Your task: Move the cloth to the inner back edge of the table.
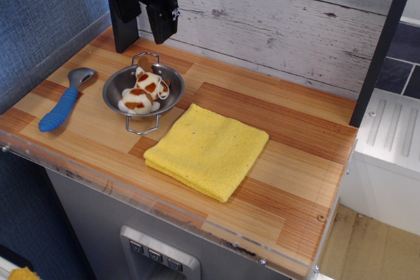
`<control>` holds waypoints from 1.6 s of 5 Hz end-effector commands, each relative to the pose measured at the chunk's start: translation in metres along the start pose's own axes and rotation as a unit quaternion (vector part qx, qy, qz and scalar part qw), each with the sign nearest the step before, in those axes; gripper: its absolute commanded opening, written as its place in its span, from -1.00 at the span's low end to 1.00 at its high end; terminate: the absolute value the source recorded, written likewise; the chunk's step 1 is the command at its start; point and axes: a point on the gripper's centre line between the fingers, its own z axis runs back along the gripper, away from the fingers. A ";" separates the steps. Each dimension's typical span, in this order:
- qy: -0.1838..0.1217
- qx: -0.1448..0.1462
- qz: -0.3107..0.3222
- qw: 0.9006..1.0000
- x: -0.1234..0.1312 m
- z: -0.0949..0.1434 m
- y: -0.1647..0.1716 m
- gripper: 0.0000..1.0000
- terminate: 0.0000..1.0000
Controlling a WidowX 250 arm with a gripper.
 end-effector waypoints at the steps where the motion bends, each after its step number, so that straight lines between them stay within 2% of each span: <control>1: 0.000 0.000 0.000 1.000 0.000 0.000 0.000 1.00 -1.00; 3: -0.007 -0.007 -0.065 0.998 0.007 -0.003 -0.043 1.00 -1.00; 4: -0.007 -0.018 -0.086 0.996 -0.002 -0.005 -0.059 1.00 -1.00; 6: 0.011 -0.035 -0.133 0.990 -0.033 -0.025 -0.086 1.00 -1.00; 8: 0.037 -0.039 -0.164 0.985 -0.042 -0.058 -0.100 1.00 -1.00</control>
